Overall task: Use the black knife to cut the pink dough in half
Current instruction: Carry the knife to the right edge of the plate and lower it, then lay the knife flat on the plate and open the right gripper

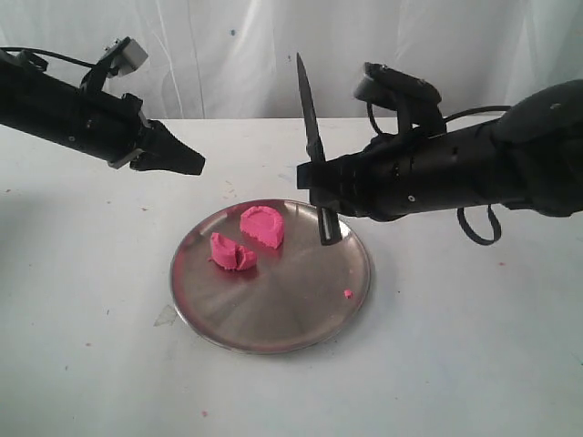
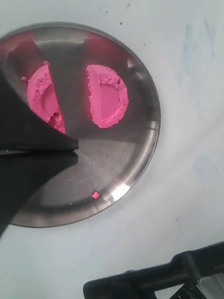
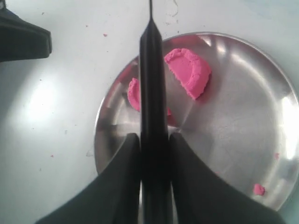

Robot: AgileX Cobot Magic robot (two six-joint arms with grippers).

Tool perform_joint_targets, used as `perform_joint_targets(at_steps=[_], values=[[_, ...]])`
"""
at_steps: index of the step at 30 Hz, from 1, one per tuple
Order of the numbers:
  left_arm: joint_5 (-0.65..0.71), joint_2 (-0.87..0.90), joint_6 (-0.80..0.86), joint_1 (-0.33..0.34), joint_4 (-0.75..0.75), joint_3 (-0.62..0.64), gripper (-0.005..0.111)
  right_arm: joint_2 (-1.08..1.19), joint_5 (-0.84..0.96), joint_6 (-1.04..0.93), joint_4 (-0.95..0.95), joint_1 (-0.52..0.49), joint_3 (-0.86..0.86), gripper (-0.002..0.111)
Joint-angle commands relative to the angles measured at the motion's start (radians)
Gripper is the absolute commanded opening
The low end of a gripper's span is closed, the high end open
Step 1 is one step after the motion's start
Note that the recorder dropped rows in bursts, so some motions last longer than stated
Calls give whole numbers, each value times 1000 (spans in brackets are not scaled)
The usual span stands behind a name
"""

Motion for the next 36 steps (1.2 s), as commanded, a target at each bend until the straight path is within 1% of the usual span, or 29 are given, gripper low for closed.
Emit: perform_joint_targets(at_steps=[1,2,3,5,13,15,19,22,24,28,36], values=[[-33,-11,4,2,-15,4,0,-3,76,-330,410,-48,66,0],[-42,-11,4,2,-15,4,0,-3,86,-432,520,-51,98,0],[-55,-11,4,2,-15,4,0,-3,86,-486,555,-51,120,0],[-74,-11,4,2,-15,4,0,-1,80,-490,555,-51,150,0],[-186,-11,4,2,-15,4,0,22,86,-454,555,-49,204,0],[-222,-11,4,2,-15,4,0,49,126,-420,555,-49,204,0],[-290,-11,4,2,-15,4,0,114,285,-408,555,-47,204,0],[-339,-11,4,2,-15,4,0,132,250,-405,555,-47,204,0],[-369,-11,4,2,-15,4,0,134,203,-355,555,-47,204,0],[-372,-11,4,2,-15,4,0,147,144,-285,555,-47,204,0],[-374,-11,4,2,-15,4,0,268,207,-268,555,-47,149,0]])
